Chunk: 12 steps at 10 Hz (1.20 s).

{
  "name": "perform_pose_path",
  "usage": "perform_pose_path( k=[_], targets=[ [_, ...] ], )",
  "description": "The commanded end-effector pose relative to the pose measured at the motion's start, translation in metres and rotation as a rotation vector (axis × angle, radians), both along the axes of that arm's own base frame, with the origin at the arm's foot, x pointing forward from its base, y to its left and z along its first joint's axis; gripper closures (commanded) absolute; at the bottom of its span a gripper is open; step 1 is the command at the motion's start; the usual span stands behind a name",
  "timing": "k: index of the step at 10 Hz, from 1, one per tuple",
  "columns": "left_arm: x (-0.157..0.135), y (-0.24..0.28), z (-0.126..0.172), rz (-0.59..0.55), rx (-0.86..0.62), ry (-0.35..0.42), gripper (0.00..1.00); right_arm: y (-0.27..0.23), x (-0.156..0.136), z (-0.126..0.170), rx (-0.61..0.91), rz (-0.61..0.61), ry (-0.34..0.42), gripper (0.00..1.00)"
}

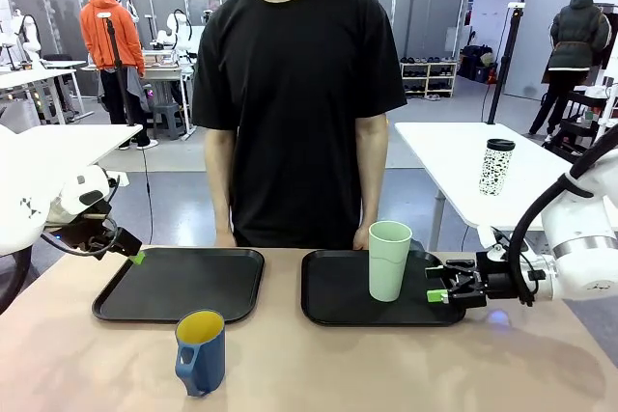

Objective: Sort and store the cups by type.
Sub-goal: Pick up the Handle plastic cup and place it into the empty Flat Tray.

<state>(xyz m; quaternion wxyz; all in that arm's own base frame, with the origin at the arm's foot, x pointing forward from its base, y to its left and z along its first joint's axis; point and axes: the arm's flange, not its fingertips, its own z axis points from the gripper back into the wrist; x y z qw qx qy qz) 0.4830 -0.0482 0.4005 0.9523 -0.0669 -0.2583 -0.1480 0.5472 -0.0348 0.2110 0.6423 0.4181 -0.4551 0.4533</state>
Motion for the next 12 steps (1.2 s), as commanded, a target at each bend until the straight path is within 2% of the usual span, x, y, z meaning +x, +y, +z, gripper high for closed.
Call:
perform_pose_path(
  k=[1,4,5,6,7,8,10,12],
  targets=[
    [0.001,0.000,0.001,-0.001,0.000,-0.003,0.00,-0.001,0.003,0.000,0.009,0.003,-0.004,0.00],
    [0.001,0.000,0.001,-0.001,0.000,-0.003,0.00,0.000,0.000,0.000,0.000,0.000,0.000,0.00],
    [0.001,0.000,0.001,-0.001,0.000,-0.003,0.00,0.006,-0.022,0.028,-0.144,0.017,-0.044,0.00],
    [0.001,0.000,0.001,-0.001,0.000,-0.003,0.00,0.008,-0.048,0.062,-0.314,-0.018,-0.080,0.00],
    [0.001,0.000,0.001,-0.001,0.000,-0.003,0.00,0.005,-0.068,0.085,-0.424,-0.049,-0.078,0.00],
    [0.001,0.000,0.001,-0.001,0.000,-0.003,0.00,0.003,-0.083,0.104,-0.478,-0.066,-0.096,0.00],
    [0.001,0.000,0.001,-0.001,0.000,-0.003,0.00,0.003,-0.115,0.135,-0.639,-0.093,-0.082,0.00],
    [0.001,0.000,0.001,-0.001,0.000,-0.003,0.00,0.005,-0.143,0.162,-0.733,-0.096,-0.070,0.00]
  ],
)
